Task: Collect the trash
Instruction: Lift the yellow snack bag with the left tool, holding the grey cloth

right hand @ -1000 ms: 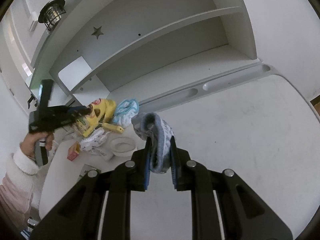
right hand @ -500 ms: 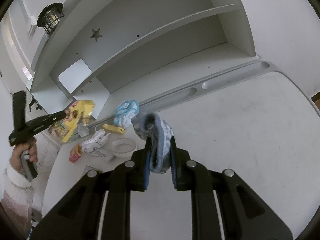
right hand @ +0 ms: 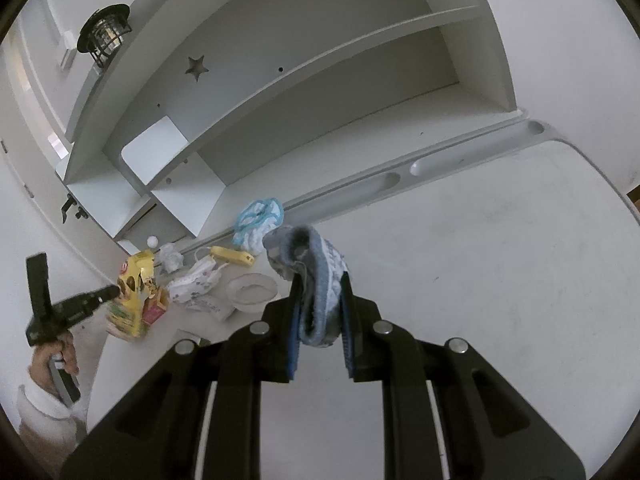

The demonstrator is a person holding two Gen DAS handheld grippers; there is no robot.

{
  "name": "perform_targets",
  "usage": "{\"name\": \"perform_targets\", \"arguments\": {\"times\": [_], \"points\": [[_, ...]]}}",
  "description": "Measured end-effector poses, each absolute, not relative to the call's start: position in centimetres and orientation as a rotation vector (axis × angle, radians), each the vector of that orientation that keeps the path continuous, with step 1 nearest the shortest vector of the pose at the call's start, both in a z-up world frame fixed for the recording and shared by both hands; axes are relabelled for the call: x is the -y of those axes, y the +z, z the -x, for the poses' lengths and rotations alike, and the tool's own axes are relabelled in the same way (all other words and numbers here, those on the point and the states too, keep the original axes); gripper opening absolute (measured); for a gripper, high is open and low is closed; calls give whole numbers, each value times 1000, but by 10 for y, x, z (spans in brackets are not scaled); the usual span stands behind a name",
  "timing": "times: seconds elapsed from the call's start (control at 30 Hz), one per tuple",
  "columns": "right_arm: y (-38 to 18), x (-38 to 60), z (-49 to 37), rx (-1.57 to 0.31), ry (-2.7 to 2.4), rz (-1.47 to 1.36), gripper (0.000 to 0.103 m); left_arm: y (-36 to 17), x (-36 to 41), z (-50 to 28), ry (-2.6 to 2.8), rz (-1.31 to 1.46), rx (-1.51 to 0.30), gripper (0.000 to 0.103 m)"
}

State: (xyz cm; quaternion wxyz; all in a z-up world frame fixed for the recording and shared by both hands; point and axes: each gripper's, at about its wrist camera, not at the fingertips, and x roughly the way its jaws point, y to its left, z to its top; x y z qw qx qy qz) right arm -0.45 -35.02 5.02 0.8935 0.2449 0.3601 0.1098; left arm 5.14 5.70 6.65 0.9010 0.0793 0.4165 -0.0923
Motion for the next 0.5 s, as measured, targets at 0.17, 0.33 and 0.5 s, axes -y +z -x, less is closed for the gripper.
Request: {"name": "perform_targets", "arguments": {"times": [0.17,0.33,0.5], "points": [[52,350,6,-741,226,-506,17,63,-60,-47,-172,-119,-864,33],[52,351,6,-742,224,-511,17,59,-49,-49,-152,-155,-872,74],[52,351,6,-740,224,-510,17,39,-53,-64,-154,-122,-968,59]]}}
